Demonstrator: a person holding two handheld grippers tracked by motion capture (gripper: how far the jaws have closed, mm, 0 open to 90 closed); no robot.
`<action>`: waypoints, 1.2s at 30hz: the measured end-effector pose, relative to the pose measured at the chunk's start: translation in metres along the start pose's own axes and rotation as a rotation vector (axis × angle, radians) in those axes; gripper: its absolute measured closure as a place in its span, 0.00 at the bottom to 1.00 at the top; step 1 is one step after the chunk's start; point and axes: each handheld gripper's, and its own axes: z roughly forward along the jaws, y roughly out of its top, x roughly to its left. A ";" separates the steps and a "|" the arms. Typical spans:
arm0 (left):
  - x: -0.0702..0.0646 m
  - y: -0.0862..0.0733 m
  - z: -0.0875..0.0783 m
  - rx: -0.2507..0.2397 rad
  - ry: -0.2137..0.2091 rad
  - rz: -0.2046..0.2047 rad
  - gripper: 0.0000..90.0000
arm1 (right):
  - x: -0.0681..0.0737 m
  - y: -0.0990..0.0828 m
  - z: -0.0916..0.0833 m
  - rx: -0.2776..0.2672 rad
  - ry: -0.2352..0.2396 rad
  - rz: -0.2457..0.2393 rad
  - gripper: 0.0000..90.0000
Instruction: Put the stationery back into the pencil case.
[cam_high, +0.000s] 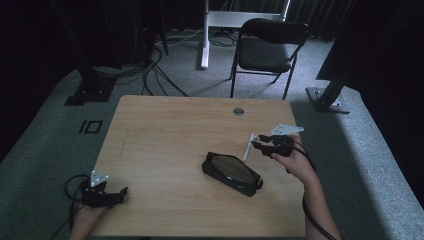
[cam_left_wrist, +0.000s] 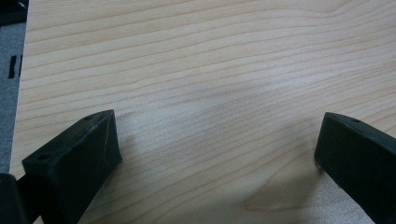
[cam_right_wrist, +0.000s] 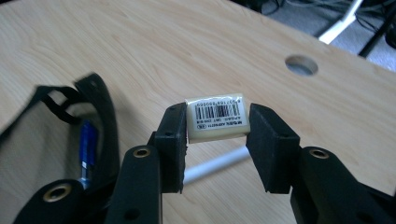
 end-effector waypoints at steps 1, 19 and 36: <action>0.000 0.000 0.000 0.000 0.000 0.000 0.00 | 0.003 0.003 -0.001 -0.002 0.009 -0.014 0.65; 0.000 0.000 0.000 0.000 0.000 0.001 0.00 | 0.042 0.035 -0.013 -0.055 0.121 -0.132 0.65; 0.000 0.000 0.000 -0.001 0.001 0.000 0.00 | 0.083 0.049 -0.010 -0.015 0.246 -0.277 0.65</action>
